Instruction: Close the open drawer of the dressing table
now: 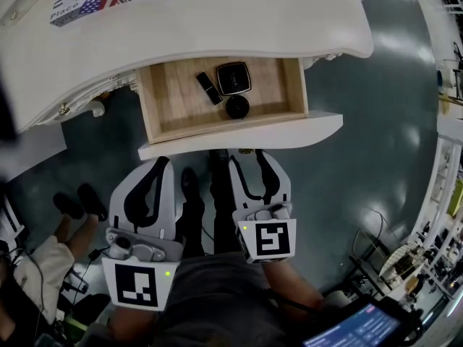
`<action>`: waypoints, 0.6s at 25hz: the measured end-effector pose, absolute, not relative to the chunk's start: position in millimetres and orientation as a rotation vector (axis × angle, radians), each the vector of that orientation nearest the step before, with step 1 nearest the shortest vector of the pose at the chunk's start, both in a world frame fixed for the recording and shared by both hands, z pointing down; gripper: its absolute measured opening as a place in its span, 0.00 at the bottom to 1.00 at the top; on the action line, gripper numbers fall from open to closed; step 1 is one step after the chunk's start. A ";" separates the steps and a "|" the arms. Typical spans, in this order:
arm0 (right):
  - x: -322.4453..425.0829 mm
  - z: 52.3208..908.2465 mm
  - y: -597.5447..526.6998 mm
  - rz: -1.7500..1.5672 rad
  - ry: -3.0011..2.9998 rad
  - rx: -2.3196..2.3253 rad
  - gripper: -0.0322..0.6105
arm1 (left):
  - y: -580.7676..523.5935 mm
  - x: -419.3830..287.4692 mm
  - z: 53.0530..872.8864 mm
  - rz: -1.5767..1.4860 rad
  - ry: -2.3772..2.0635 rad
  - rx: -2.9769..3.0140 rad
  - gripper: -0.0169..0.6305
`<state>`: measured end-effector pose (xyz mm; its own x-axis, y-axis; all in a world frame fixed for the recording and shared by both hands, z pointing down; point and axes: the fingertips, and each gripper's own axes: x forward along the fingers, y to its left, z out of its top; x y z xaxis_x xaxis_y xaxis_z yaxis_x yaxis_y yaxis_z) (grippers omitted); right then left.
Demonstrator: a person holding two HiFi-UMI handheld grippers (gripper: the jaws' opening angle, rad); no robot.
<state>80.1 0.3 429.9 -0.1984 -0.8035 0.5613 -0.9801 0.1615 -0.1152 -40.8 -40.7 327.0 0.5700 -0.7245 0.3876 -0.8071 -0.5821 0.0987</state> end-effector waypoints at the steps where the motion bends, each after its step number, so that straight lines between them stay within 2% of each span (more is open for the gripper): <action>1: 79.3 429.9 -0.9 0.649 -2.085 1.691 0.33 | -42.7 -43.4 327.9 0.453 -1.277 2.534 0.05; 15: 77.1 432.7 -32.1 0.645 -2.076 1.662 0.32 | -68.9 -54.8 332.4 0.453 -1.316 2.501 0.05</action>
